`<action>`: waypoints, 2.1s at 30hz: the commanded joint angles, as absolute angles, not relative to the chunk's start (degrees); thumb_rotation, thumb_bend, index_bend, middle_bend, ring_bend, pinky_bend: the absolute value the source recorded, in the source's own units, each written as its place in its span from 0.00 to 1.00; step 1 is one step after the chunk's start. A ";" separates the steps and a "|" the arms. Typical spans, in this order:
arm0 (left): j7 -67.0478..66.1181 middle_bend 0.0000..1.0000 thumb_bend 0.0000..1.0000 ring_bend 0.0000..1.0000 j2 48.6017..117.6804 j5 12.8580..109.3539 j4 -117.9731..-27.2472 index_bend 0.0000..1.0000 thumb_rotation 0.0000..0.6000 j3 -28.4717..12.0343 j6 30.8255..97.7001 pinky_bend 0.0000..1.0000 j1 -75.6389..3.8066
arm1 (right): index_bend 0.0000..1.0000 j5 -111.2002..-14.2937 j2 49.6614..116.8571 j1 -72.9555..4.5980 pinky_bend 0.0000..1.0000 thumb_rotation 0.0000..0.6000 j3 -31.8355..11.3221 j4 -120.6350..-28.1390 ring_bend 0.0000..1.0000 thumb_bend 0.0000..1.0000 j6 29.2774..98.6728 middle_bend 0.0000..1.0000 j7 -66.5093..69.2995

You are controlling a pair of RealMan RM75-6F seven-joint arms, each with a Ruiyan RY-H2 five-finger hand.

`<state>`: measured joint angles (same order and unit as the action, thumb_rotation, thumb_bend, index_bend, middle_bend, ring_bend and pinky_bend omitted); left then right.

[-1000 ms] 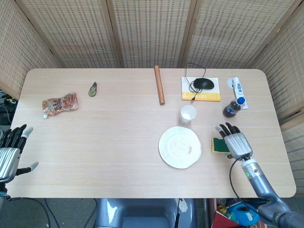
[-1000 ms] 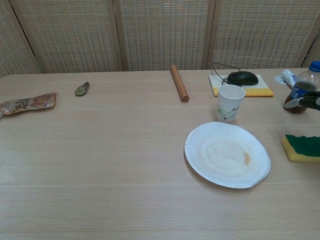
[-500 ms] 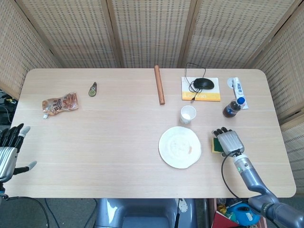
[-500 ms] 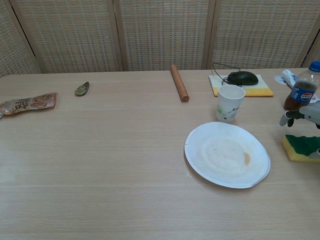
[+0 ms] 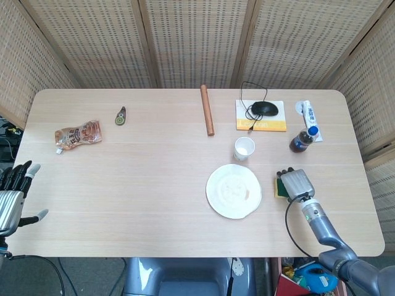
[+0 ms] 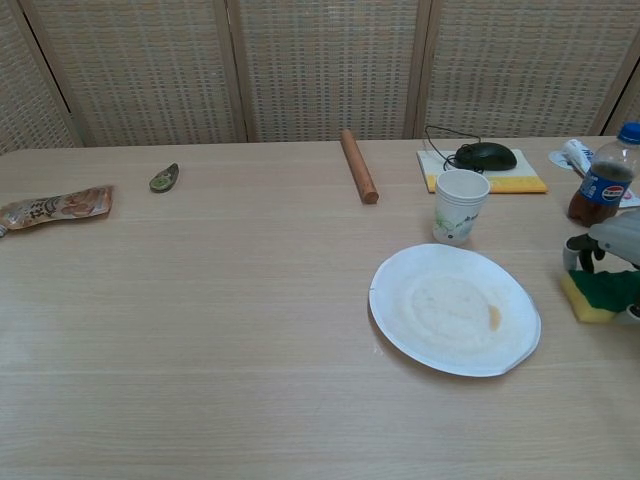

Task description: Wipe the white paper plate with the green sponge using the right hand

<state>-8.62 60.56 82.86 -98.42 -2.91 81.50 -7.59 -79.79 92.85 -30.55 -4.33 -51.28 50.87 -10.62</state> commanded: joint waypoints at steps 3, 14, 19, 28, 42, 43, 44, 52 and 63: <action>-8.62 0.00 0.00 0.00 60.58 82.77 -98.34 0.00 1.00 -2.92 81.49 0.00 -7.60 | 0.40 -80.84 93.16 -30.50 0.63 1.00 -3.93 -50.59 0.37 0.12 52.45 0.45 -9.23; -8.65 0.00 0.00 0.00 60.64 82.39 -98.30 0.00 1.00 -2.88 80.73 0.00 -7.94 | 0.40 -84.38 86.16 -31.44 0.63 1.00 -5.04 -66.41 0.37 0.13 57.45 0.45 0.77; -8.87 0.00 0.00 0.00 60.75 81.78 -98.22 0.00 1.00 -3.04 80.12 0.00 -8.25 | 0.40 -85.93 80.46 -34.39 0.63 1.00 -5.73 -78.09 0.38 0.13 54.64 0.45 2.88; -9.38 0.00 0.00 0.00 60.87 80.74 -98.50 0.00 1.00 -3.54 80.36 0.00 -8.30 | 0.40 -84.00 86.27 -38.93 0.63 1.00 -7.91 -79.09 0.40 0.13 51.06 0.45 9.64; -9.25 0.00 0.00 0.00 60.87 80.84 -98.39 0.00 1.00 -3.20 79.94 0.00 -8.45 | 0.41 -83.85 94.28 -39.29 0.63 1.00 -6.27 -68.27 0.40 0.14 53.01 0.46 9.17; -9.23 0.00 0.00 0.00 60.88 80.79 -98.39 0.00 1.00 -3.20 79.88 0.00 -8.48 | 0.41 -83.82 94.10 -39.08 0.63 1.00 -6.00 -68.24 0.40 0.14 53.06 0.46 9.28; -9.22 0.00 0.00 0.00 60.88 80.75 -98.39 0.00 1.00 -3.21 79.81 0.00 -8.52 | 0.41 -83.81 93.94 -38.87 0.63 1.00 -5.74 -68.17 0.40 0.14 53.13 0.46 9.33; -9.58 0.00 0.00 0.00 60.99 80.92 -98.57 0.00 1.00 -2.93 79.44 0.00 -8.69 | 0.41 -83.31 94.84 -37.39 0.63 1.00 -4.12 -65.20 0.40 0.14 53.50 0.47 10.20; -9.93 0.00 0.00 0.00 61.14 80.72 -98.57 0.00 1.00 -2.87 79.26 0.00 -8.83 | 0.42 -84.59 97.45 -36.46 0.63 1.00 -2.47 -59.26 0.40 0.14 54.38 0.47 13.53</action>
<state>-9.92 61.13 80.73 -98.57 -2.86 79.25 -8.83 -84.30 97.04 -36.70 -2.79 -59.83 54.09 12.98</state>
